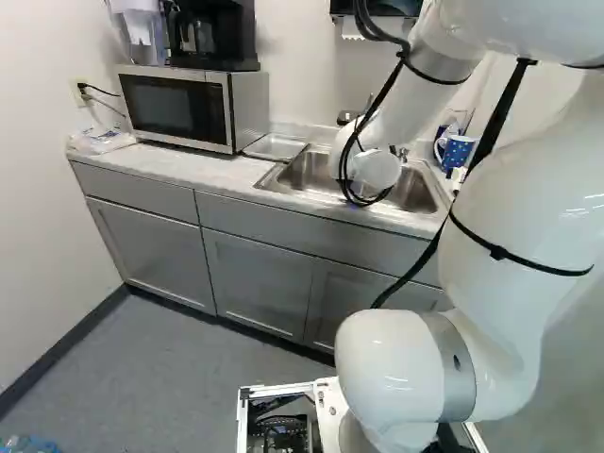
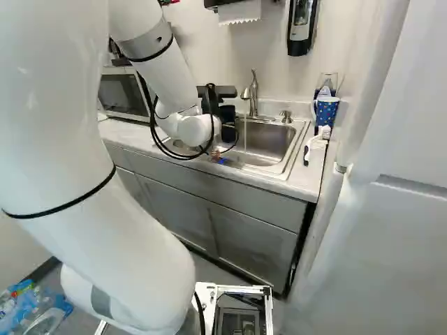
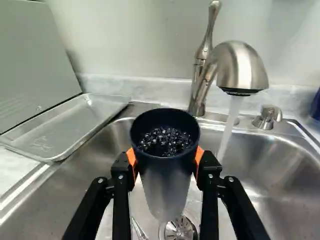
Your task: Rinse the cup and place it in the tray
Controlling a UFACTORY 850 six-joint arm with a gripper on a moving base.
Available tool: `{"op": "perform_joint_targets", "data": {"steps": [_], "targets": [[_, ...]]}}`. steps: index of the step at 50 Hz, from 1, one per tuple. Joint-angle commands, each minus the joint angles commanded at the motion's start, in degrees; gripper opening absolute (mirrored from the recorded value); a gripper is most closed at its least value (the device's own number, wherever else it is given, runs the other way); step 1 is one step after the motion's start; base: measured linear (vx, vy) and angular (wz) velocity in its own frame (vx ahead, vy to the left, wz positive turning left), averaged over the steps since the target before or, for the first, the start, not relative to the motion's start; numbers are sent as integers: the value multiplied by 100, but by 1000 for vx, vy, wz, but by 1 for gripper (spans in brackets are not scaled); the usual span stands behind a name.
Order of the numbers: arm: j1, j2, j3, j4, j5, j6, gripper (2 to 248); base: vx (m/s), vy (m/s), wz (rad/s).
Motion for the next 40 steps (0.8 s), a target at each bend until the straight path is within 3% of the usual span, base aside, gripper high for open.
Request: {"op": "perform_joint_targets", "data": {"steps": [27, 40], "targets": [[465, -88, -371, 0, 0, 0, 125, 0, 0, 0], [589, -154, -608, 0, 0, 0, 125, 0, 0, 0]]}}
